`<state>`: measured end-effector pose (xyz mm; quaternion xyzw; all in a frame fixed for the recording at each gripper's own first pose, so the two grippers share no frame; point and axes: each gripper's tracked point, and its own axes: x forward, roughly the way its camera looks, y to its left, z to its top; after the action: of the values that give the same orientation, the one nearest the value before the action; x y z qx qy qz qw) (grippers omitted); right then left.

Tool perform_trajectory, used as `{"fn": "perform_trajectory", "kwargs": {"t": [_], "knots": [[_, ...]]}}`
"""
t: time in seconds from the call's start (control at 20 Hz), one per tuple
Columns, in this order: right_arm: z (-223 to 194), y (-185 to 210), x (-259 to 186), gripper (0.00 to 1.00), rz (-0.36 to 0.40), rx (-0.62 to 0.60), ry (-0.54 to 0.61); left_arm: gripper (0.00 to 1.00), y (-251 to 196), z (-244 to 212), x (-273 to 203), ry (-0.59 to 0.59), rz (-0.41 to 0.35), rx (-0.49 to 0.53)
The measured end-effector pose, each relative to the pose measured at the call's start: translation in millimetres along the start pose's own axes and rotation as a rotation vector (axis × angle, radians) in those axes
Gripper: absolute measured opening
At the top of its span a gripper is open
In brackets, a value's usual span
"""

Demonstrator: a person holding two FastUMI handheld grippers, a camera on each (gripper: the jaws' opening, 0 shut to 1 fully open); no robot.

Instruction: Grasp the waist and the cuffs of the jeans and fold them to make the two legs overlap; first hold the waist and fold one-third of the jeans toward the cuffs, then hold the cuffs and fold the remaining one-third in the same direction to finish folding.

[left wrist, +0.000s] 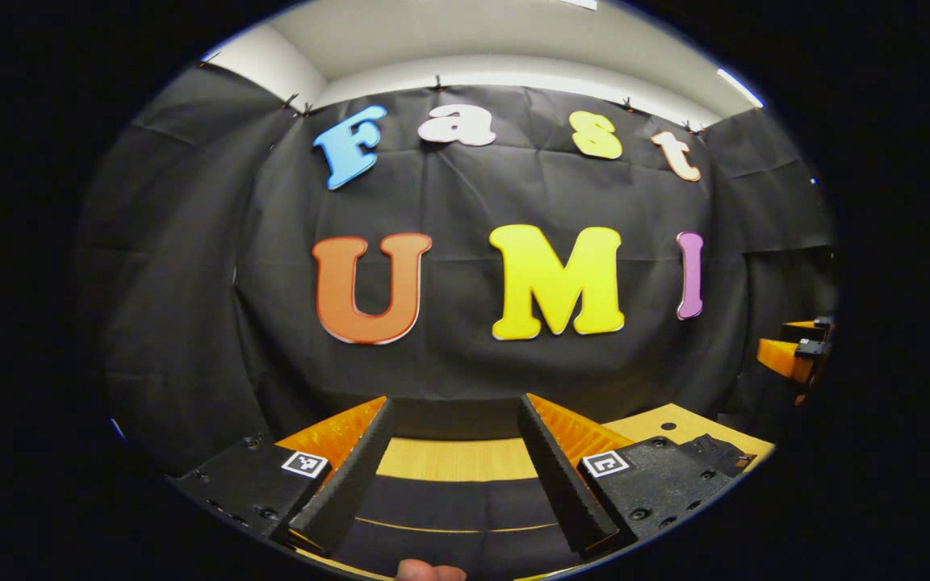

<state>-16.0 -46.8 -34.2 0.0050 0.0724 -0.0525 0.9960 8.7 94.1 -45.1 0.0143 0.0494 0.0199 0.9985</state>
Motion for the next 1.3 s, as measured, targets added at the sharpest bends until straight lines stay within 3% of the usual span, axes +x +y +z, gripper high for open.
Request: {"fn": "perform_trajectory", "kwargs": {"t": [0.2,0.25,0.35,0.4,0.5,0.7,0.8,0.95,1.1,1.3], "knots": [[-40.7,-56.8,-4.5,0.94,-0.084,0.045,0.130,0.99,46.8,-35.9,-6.7,0.096,0.091,-0.084],[-54.4,-71.8,-7.3,1.00,-0.094,0.074,0.173,0.98,57.3,-45.7,-10.3,0.121,0.118,-0.112],[-85.1,-94.0,-12.4,0.94,-0.074,0.203,0.280,0.98,75.1,-72.4,-15.9,0.191,0.172,-0.203],[-103.5,-102.3,-13.6,0.95,-0.061,0.293,0.346,0.98,81.4,-88.1,-22.6,0.227,0.198,-0.271],[-152.9,-130.3,-12.1,0.98,-0.108,0.445,0.501,0.99,96.0,-123.5,-30.7,0.320,0.265,-0.434],[-225.0,-157.0,-10.0,0.98,-0.196,0.650,0.691,0.99,109.8,-206.6,-62.4,0.530,0.409,-0.802],[-247.2,-162.6,-13.9,0.98,-0.228,0.690,0.759,0.99,117.2,-238.0,-81.1,0.604,0.511,-0.974],[-270.9,-171.7,-18.2,0.98,-0.274,0.728,0.855,0.99,126.2,-265.4,-95.4,0.676,0.628,-1.144],[-286.1,-176.4,-15.9,0.98,-0.316,0.767,0.923,1.00,147.2,-283.1,-96.6,0.705,0.709,-1.235],[-302.0,-181.3,-9.0,0.98,-0.361,0.791,1.015,0.99,163.9,-309.3,-89.4,0.766,0.761,-1.271]]}}
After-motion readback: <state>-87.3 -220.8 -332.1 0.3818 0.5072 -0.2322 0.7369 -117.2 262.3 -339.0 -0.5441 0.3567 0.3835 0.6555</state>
